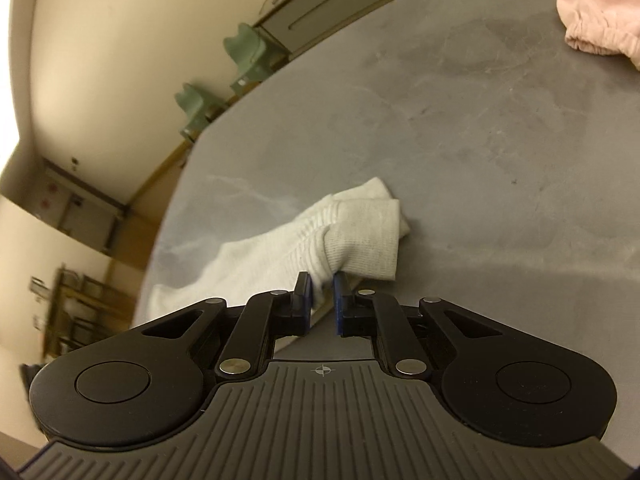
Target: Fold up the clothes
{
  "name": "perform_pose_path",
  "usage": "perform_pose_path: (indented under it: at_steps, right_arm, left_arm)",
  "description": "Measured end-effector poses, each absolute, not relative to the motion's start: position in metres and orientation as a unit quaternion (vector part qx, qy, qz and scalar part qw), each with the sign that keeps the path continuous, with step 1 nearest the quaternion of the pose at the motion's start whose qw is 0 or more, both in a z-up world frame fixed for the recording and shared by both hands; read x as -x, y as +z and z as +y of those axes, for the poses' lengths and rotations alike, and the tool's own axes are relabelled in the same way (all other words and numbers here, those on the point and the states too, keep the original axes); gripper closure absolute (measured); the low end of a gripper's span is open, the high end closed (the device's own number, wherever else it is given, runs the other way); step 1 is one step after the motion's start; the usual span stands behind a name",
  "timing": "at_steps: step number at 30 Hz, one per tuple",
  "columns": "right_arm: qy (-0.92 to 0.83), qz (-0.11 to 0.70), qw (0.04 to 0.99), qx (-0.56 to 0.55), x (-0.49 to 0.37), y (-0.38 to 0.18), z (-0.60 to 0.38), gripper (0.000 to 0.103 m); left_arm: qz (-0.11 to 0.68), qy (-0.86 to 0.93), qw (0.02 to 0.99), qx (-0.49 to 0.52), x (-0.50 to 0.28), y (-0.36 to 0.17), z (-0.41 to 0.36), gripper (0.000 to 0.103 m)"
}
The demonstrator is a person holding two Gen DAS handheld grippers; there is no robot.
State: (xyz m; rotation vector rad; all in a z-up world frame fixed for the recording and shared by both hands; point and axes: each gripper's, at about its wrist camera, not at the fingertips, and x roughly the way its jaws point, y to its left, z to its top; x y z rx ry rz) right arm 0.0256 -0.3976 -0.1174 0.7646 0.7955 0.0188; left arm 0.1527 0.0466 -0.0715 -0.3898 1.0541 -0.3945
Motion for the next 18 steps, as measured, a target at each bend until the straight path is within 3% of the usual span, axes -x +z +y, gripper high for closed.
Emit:
perform_pose_path:
  at_steps: [6,8,11,15,18]
  right_arm:
    - [-0.009,0.395,0.870,-0.295,-0.034,-0.114,-0.390,0.090]
    - [-0.036,0.393,0.880,-0.266,-0.026,-0.102,-0.389,0.075]
    - [-0.062,0.349,0.910,-0.213,-0.015,-0.071,-0.384,0.070]
    - [-0.009,0.334,0.931,-0.150,-0.029,-0.064,-0.355,0.069]
    - [0.011,0.364,0.925,-0.112,-0.047,-0.088,-0.341,0.071]
  left_arm:
    - [0.487,-0.186,0.838,0.159,-0.144,-0.064,0.047,0.087]
    - [0.458,-0.182,0.856,0.157,-0.137,-0.047,0.056,0.084]
    - [0.392,-0.162,0.896,0.132,-0.128,-0.018,0.061,0.083]
    - [0.365,-0.218,0.897,0.122,-0.136,-0.016,0.039,0.083]
    - [0.399,-0.222,0.887,0.072,-0.156,-0.043,0.004,0.083]
